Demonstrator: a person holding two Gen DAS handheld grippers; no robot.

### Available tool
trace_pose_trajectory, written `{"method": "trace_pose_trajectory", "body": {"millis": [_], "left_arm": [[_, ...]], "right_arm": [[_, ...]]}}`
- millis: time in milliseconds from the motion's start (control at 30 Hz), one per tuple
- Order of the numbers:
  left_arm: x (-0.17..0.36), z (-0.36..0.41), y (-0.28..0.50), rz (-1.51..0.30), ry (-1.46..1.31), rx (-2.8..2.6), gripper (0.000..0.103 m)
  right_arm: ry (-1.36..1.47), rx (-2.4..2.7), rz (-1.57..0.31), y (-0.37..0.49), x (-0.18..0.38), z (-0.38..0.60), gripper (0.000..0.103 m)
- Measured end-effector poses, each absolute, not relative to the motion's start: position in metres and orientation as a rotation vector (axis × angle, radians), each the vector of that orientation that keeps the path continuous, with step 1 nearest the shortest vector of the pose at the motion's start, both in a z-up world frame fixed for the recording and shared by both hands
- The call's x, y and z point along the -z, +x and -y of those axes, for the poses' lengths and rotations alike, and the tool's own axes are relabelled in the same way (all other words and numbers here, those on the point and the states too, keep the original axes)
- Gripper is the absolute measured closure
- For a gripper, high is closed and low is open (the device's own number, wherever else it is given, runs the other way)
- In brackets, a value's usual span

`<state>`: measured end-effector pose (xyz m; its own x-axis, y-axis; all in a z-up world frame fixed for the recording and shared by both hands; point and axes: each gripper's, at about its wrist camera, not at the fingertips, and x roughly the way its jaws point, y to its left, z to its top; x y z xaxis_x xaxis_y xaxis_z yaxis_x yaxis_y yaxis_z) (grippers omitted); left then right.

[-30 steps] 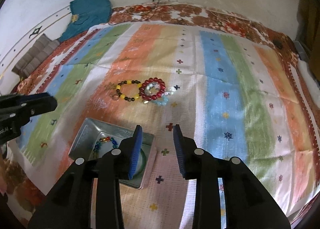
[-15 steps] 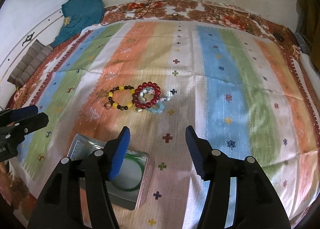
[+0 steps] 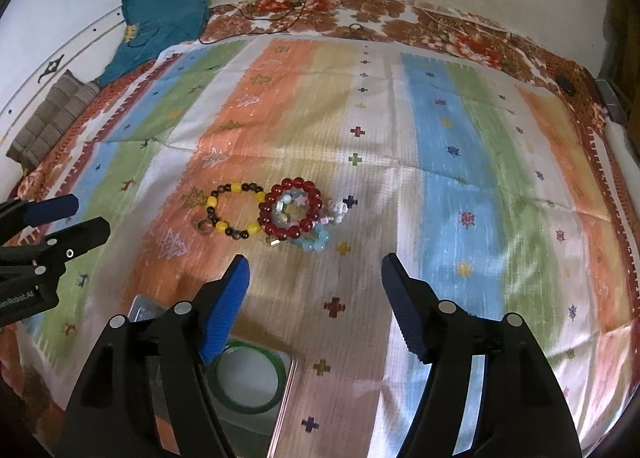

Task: Organize jewelry
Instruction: 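Move both open tools back to the remaining bracelets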

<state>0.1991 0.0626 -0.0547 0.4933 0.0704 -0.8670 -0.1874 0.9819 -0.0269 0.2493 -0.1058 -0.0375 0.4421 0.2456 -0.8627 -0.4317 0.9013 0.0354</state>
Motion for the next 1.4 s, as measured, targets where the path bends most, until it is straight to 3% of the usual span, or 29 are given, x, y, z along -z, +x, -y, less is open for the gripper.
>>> {"method": "trace_pose_trajectory", "body": {"millis": [1400], "left_arm": [[0.124,-0.083,0.275,-1.180,-0.132,-0.155,0.035]], "right_arm": [[-0.200,-0.419,-1.176,0.316,0.095,0.078,0.034]]}}
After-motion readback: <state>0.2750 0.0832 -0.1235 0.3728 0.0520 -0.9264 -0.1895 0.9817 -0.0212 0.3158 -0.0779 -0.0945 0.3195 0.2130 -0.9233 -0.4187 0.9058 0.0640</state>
